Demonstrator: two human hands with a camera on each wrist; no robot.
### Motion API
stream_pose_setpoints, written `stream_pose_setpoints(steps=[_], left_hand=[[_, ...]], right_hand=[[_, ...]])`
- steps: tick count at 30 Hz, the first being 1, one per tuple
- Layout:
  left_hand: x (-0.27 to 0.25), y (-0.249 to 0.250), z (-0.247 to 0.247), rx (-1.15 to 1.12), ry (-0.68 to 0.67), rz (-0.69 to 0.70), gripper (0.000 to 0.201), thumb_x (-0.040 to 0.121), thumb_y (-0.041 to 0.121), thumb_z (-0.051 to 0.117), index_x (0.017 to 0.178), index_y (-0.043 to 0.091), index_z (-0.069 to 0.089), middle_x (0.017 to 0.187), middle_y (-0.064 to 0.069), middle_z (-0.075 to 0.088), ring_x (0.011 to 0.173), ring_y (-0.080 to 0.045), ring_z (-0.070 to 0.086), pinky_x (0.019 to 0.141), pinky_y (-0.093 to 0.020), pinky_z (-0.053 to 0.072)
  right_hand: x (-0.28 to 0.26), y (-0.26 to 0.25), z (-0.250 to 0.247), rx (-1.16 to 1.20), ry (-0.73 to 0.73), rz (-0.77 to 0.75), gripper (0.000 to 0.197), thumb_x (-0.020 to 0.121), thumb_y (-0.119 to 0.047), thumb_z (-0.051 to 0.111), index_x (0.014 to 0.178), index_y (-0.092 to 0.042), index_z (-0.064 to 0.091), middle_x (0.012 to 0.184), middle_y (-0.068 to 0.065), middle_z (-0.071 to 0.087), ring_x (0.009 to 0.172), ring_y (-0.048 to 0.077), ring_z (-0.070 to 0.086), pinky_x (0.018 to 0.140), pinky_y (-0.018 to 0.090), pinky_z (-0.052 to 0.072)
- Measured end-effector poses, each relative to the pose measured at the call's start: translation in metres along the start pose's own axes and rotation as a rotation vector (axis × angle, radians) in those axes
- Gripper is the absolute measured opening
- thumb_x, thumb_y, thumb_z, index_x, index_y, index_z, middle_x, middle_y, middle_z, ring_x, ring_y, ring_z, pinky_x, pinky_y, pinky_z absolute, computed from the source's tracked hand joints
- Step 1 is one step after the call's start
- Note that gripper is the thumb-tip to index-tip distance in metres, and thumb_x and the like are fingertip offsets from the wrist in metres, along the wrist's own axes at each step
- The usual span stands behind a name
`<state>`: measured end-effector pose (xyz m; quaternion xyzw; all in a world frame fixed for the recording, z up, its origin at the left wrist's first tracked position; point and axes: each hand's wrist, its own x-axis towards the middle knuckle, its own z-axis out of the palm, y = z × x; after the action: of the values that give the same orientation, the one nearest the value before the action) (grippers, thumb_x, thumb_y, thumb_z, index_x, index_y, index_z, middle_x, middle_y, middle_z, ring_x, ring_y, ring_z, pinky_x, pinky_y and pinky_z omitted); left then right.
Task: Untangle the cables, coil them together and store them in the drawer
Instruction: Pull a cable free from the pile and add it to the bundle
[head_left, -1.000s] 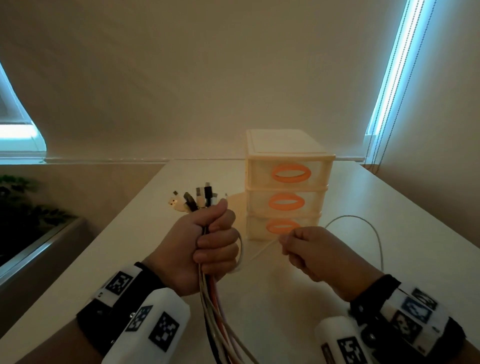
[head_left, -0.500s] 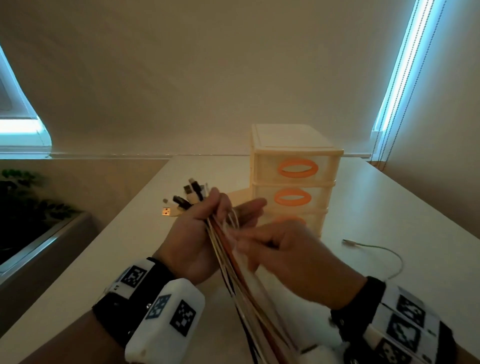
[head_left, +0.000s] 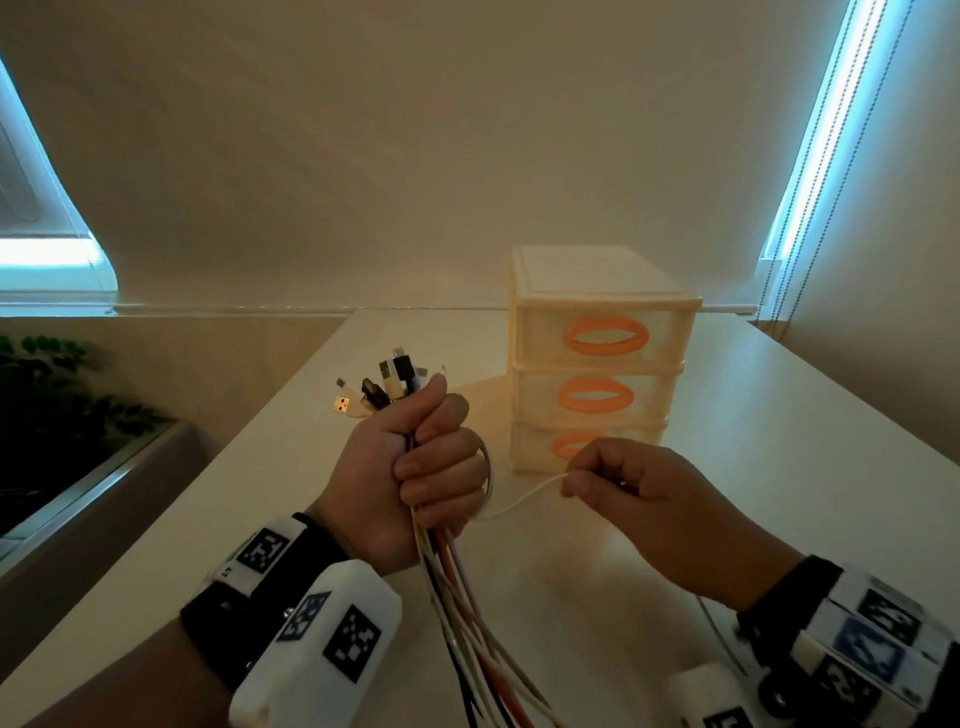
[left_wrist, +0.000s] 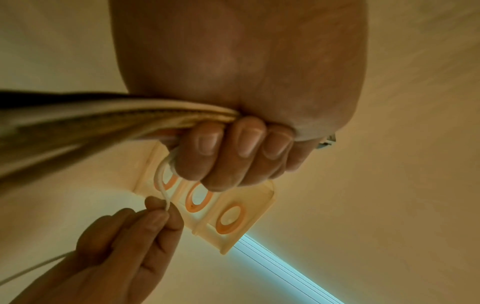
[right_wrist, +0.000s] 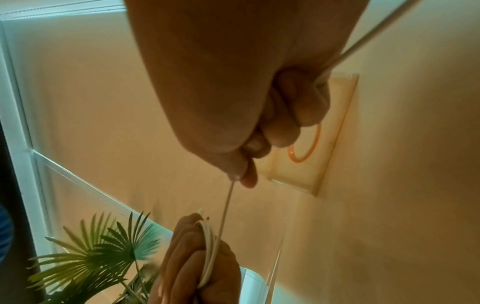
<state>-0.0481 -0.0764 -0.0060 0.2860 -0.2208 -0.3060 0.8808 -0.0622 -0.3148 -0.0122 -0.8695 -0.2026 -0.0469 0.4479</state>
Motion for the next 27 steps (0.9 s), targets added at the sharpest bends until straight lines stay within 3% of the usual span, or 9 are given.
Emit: stream_pose_setpoints(steps=[3,7,12,15,18,20,22,24,27], left_hand=[[-0.001,0.0,0.002,0.014,-0.018,-0.025,0.048,0.11,0.039,0.025,0.066,0.019,0.025,0.045,0.006,0.019,0.039,-0.009,0.015,0.041,-0.027,0.007],[-0.001,-0.002,0.006,0.052,-0.038,-0.073,0.048,0.11,0.038,0.027,0.066,0.018,0.027,0.045,0.005,0.02,0.038,-0.01,0.016,0.041,-0.028,0.006],[-0.001,-0.004,0.009,0.073,-0.061,-0.162,0.048,0.11,0.038,0.027,0.066,0.018,0.028,0.046,0.004,0.022,0.039,-0.01,0.017,0.04,-0.027,0.008],[0.0,-0.012,0.007,0.161,0.0,-0.154,0.048,0.107,0.037,0.036,0.065,0.016,0.03,0.052,-0.002,0.037,0.044,-0.016,0.034,0.045,-0.027,0.023],[0.001,-0.025,0.01,0.243,0.023,-0.176,0.048,0.107,0.038,0.037,0.066,0.014,0.032,0.098,-0.03,0.066,0.096,-0.042,0.066,0.089,-0.043,0.05],[0.003,-0.03,0.012,0.23,0.053,-0.164,0.049,0.108,0.037,0.034,0.067,0.011,0.037,0.114,-0.037,0.062,0.12,-0.046,0.058,0.116,-0.059,0.033],[0.005,-0.031,0.013,0.227,0.144,-0.065,0.052,0.107,0.039,0.036,0.066,0.008,0.043,0.094,-0.024,0.063,0.108,-0.038,0.061,0.117,-0.06,0.031],[0.005,-0.03,0.016,0.231,0.23,0.071,0.053,0.107,0.04,0.036,0.065,0.008,0.044,0.081,-0.016,0.059,0.087,-0.03,0.061,0.104,-0.047,0.048],[0.007,-0.025,0.021,0.166,0.338,0.191,0.051,0.106,0.043,0.034,0.067,0.011,0.038,0.106,-0.025,0.071,0.101,-0.031,0.07,0.095,-0.039,0.05]], right_hand=[[0.002,0.002,-0.002,0.12,-0.12,0.174,0.019,0.099,-0.021,0.057,0.086,-0.016,0.07,0.056,-0.014,0.052,0.052,0.002,0.044,0.053,0.018,0.038],[0.006,0.009,-0.001,-0.266,0.049,0.246,0.041,0.092,-0.046,0.065,0.073,-0.011,0.065,0.059,-0.007,0.056,0.052,0.003,0.049,0.055,0.019,0.041],[0.007,-0.001,-0.003,0.62,-0.051,0.47,0.025,0.104,-0.022,0.051,0.092,-0.004,0.064,0.064,0.004,0.052,0.045,0.009,0.032,0.043,0.021,0.024],[0.014,0.0,-0.004,0.716,0.052,0.529,0.024,0.102,-0.017,0.054,0.099,0.002,0.068,0.066,0.004,0.054,0.044,0.008,0.032,0.041,0.02,0.025],[0.016,-0.015,0.006,0.527,0.244,0.325,0.023,0.097,-0.02,0.064,0.091,0.002,0.072,0.069,0.007,0.061,0.044,0.008,0.041,0.042,0.02,0.033],[0.012,-0.03,0.012,0.461,0.248,0.153,0.019,0.094,-0.019,0.068,0.083,-0.005,0.073,0.068,0.004,0.067,0.047,0.006,0.054,0.045,0.019,0.043],[0.006,-0.039,0.014,0.387,0.198,-0.027,0.014,0.093,-0.017,0.069,0.084,-0.013,0.078,0.071,0.0,0.073,0.059,0.007,0.067,0.055,0.019,0.051],[0.004,-0.039,0.014,0.173,0.139,-0.186,0.014,0.094,-0.019,0.068,0.095,-0.022,0.081,0.082,-0.006,0.076,0.076,0.007,0.071,0.068,0.021,0.055],[0.002,-0.03,0.019,0.014,-0.113,-0.25,0.022,0.097,-0.023,0.063,0.112,-0.034,0.076,0.09,-0.008,0.073,0.085,0.009,0.068,0.079,0.024,0.056]])
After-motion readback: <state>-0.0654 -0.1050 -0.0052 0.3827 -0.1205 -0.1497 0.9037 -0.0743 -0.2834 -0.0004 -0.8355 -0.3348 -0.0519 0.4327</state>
